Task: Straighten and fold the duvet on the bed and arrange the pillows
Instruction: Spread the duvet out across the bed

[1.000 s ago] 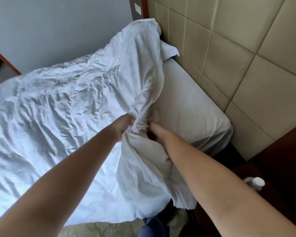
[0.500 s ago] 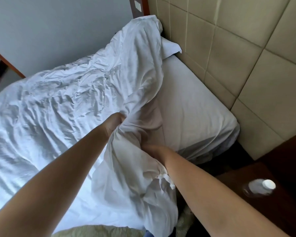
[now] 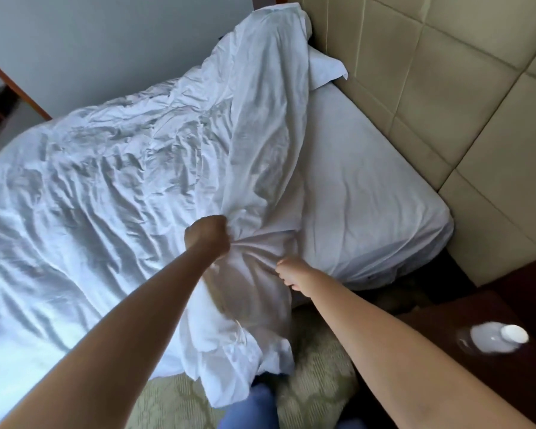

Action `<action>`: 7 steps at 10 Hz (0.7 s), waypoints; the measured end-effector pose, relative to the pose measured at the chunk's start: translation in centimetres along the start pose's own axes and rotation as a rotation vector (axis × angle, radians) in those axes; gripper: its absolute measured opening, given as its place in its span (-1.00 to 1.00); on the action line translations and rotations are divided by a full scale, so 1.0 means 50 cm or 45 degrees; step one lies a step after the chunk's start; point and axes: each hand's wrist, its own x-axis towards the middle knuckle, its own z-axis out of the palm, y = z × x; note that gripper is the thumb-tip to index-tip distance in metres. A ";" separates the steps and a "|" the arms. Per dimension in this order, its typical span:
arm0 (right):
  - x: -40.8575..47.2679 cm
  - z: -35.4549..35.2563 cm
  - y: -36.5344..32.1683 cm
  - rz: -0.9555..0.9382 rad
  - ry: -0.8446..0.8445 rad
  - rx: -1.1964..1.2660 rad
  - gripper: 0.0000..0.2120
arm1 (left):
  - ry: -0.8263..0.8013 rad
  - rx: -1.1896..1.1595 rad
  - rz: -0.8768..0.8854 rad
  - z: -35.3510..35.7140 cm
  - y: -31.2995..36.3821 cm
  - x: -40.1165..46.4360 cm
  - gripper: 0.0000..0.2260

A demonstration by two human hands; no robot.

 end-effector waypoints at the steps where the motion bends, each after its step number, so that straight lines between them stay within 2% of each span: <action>1: 0.034 0.012 -0.005 0.070 0.081 -0.081 -0.62 | -0.028 0.063 0.214 0.034 -0.040 0.030 -0.62; 2: 0.060 0.040 -0.043 0.065 0.191 -0.090 -0.62 | -0.085 0.193 0.491 0.055 -0.102 0.062 -0.43; 3: 0.085 0.088 -0.099 0.094 0.287 -0.115 -0.64 | -0.125 0.422 0.651 0.050 -0.176 0.096 -0.41; 4: 0.114 0.154 -0.160 0.118 0.360 -0.151 -0.64 | -0.156 0.527 0.597 0.040 -0.268 0.148 -0.58; 5: 0.143 0.229 -0.221 0.085 0.400 -0.065 -0.61 | -0.228 0.575 0.437 0.013 -0.358 0.194 -0.67; 6: 0.157 0.292 -0.291 0.099 0.432 0.090 -0.53 | -0.434 0.516 0.365 -0.020 -0.429 0.228 -0.65; 7: 0.180 0.339 -0.355 0.045 0.453 0.163 -0.44 | -0.778 0.594 0.485 -0.051 -0.455 0.245 -0.65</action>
